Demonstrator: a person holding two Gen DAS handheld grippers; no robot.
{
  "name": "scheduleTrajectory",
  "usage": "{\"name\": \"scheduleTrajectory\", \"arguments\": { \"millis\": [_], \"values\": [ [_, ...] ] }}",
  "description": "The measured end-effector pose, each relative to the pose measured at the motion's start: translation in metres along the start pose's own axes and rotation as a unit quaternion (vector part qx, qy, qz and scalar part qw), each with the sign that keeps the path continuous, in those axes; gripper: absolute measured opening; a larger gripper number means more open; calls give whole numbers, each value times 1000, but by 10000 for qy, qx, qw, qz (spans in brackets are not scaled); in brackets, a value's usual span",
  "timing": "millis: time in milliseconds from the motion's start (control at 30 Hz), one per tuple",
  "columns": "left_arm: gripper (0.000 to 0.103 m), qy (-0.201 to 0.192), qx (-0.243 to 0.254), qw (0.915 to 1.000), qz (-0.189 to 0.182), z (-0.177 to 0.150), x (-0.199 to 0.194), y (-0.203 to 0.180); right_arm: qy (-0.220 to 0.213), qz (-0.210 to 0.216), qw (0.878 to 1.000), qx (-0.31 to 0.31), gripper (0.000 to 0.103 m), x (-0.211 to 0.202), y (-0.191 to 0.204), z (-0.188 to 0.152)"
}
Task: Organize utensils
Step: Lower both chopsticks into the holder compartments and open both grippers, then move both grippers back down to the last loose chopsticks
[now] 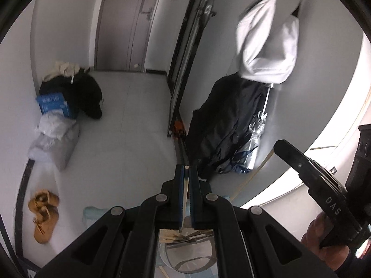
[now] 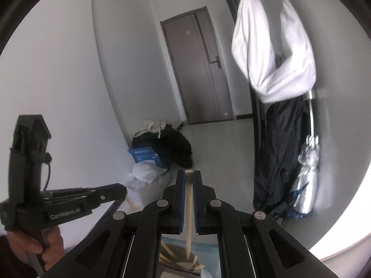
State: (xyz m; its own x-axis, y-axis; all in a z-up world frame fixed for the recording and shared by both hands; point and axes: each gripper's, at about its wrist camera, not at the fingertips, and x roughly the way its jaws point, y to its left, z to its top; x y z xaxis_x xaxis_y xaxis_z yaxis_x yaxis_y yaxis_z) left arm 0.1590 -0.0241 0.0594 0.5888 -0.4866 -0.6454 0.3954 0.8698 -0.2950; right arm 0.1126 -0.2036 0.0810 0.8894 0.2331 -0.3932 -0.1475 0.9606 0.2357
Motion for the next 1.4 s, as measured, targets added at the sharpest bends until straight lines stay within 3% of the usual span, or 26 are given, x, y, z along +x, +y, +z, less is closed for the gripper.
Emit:
{"name": "scheduleTrajectory", "arguments": {
  "millis": [500, 600, 667, 733, 1033, 1200, 1267, 1400],
  "values": [
    [0, 263, 61, 9994, -197, -6, 15, 0, 650, 372, 9970, -182, 9, 23, 10, -44],
    [15, 348, -4, 9994, -87, -7, 14, 2, 739, 503, 9959, -138, 12, 20, 10, -49],
    [44, 318, -59, 9995, 5, -9, 11, 3, 683, 513, 9963, -92, 29, 15, 8, -51],
    [55, 113, -93, 9998, 124, -12, 1, 4, 557, 548, 9969, -51, 36, 3, 7, -53],
    [71, -424, -186, 9954, 837, -27, -39, 0, 284, 197, 9994, 44, 48, -42, 6, -60],
    [72, -552, -212, 9937, 951, -38, -57, -5, 169, 121, 9998, -16, 57, -67, 17, -69],
    [76, -629, -198, 9921, 1063, -43, -63, -8, 108, 76, 9999, -74, 65, -74, 21, -71],
    [84, -880, -180, 9881, 1248, -59, -80, -13, 35, 106, 9999, -125, 70, -92, 33, -82]
  ]
}}
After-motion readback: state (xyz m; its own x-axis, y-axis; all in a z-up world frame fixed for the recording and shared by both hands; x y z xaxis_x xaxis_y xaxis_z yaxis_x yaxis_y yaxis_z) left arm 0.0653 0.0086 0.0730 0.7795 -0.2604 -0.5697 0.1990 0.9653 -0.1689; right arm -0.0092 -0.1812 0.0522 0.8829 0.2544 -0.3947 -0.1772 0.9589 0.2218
